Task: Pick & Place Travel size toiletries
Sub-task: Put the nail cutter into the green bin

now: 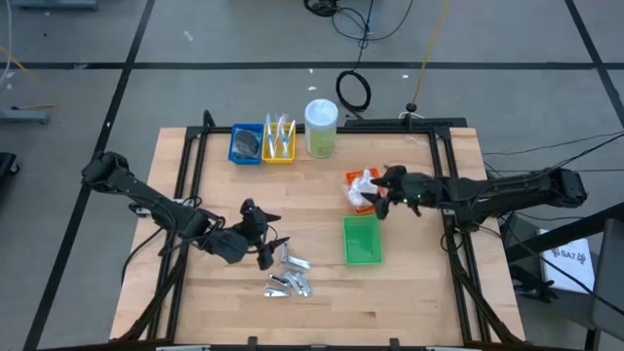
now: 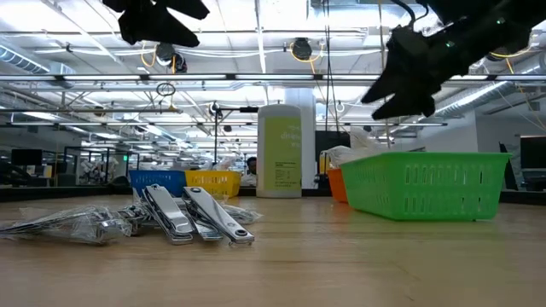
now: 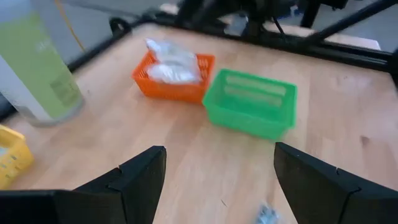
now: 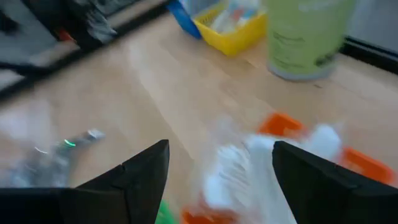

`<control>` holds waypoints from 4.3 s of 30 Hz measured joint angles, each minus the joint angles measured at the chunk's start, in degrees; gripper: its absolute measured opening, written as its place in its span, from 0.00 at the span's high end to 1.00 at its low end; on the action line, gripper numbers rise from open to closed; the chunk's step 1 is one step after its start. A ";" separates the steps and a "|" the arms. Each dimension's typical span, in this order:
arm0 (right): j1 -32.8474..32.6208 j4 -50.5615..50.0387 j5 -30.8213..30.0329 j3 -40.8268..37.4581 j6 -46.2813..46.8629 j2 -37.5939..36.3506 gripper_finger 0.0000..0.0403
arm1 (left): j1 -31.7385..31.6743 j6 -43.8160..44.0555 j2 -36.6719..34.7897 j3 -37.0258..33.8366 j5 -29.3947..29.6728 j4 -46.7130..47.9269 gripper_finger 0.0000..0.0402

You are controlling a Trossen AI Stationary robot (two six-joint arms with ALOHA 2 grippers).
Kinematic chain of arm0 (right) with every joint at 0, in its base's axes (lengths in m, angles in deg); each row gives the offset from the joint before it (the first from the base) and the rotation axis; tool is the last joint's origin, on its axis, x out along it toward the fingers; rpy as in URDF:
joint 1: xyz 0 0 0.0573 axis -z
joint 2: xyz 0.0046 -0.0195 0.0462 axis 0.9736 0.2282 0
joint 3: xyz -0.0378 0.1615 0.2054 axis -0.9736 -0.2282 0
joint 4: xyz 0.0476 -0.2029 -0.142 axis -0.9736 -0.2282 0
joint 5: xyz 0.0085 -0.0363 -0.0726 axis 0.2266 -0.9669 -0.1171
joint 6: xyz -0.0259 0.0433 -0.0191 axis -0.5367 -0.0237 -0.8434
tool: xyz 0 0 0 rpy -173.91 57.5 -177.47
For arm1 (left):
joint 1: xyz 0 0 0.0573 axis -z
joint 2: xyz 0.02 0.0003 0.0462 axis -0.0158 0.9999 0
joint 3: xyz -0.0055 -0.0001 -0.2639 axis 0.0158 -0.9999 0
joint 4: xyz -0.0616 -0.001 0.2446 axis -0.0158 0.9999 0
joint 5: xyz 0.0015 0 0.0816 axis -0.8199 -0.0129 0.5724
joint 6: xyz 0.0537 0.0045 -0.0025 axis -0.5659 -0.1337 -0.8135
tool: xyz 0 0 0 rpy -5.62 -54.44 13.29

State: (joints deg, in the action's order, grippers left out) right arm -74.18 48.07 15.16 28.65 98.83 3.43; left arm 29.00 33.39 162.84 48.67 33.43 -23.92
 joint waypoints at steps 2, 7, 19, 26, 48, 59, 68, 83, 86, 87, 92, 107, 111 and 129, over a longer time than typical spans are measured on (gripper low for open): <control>-0.36 3.77 4.99 0.00 0.83 -0.54 0.33 | 0.00 2.37 0.00 0.00 -2.84 1.53 0.27; -3.41 13.78 12.10 0.00 -0.88 -0.56 0.33 | 0.37 10.36 3.08 0.00 -13.30 6.19 0.27; -6.77 19.25 9.32 0.00 -3.75 2.44 0.33 | -2.78 32.09 20.33 -0.04 -18.98 7.91 0.27; -6.77 19.19 9.29 0.00 -3.75 3.44 0.33 | -6.31 39.50 25.14 -0.02 -23.22 7.82 0.27; -6.77 18.75 9.27 0.00 -4.39 3.44 0.33 | -7.44 44.66 25.92 0.13 -30.05 12.53 0.82; -6.77 18.87 9.06 -0.19 -2.20 3.58 0.33 | -7.41 30.42 23.62 -0.24 -24.21 11.26 0.96; -8.56 34.75 9.38 -4.83 -3.92 8.68 0.33 | -5.87 -1.98 9.35 -0.22 -13.76 -10.43 0.97; -15.30 74.10 9.29 -0.69 -23.76 33.79 0.33 | -11.08 -31.78 10.12 -0.09 -20.89 -42.62 0.97; -15.30 74.01 9.28 3.03 -24.35 37.52 0.33 | -12.52 -30.98 10.50 -0.07 -21.86 -43.03 0.97; -15.30 74.03 9.27 4.28 -24.36 38.74 0.33 | -12.84 -30.62 10.61 -0.09 -22.28 -42.81 0.97; -15.01 73.86 9.27 8.00 -25.64 42.22 0.33 | -13.33 -29.85 10.54 -0.09 -23.83 -42.81 0.97; -13.81 71.30 9.29 10.97 -26.52 42.19 0.71 | -13.35 -28.52 10.56 -0.08 -25.35 -42.46 0.95; -13.63 70.69 9.48 10.99 -26.81 42.11 0.89 | -13.35 -28.02 10.56 -0.07 -25.10 -42.79 0.95; -18.95 12.68 9.27 10.93 -11.30 21.75 0.89 | -5.24 -16.14 -1.39 0.09 -11.79 -17.80 0.29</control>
State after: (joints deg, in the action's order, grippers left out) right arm -93.12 60.75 24.43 39.58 87.53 25.18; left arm 23.76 17.25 161.45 48.75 21.64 -41.72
